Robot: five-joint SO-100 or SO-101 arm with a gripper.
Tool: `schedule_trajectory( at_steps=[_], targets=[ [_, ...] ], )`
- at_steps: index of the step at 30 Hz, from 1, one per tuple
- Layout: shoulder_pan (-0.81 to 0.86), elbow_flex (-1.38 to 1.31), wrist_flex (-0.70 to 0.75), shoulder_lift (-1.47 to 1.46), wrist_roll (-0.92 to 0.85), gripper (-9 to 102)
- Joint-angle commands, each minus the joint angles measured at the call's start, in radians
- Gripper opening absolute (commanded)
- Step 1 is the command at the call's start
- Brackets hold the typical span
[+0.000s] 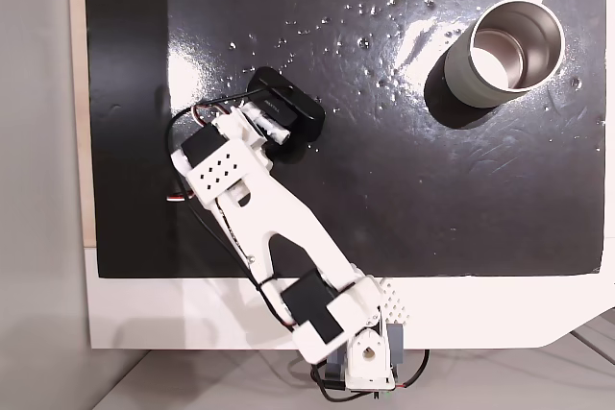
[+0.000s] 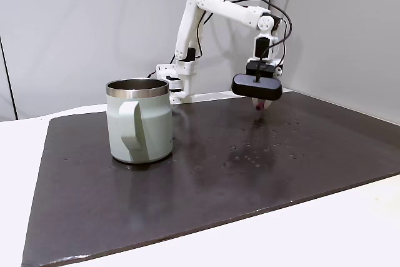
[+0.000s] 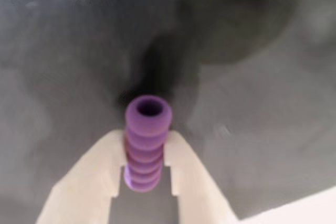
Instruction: Grasp a pengrip and put it in the cup.
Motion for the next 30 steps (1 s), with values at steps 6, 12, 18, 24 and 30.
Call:
schedule_trajectory(
  at_steps=[6,12,18,24,30],
  targets=[
    [0.034,0.032,0.25,0.407,-0.106,0],
    [0.195,0.077,0.377,0.589,-0.244,0],
    [0.506,0.021,0.305,0.724,-0.382,0],
    [0.77,0.06,0.051,0.942,-0.563,0],
    [0.914,0.383,-0.436,1.215,-0.626,0]
  ],
)
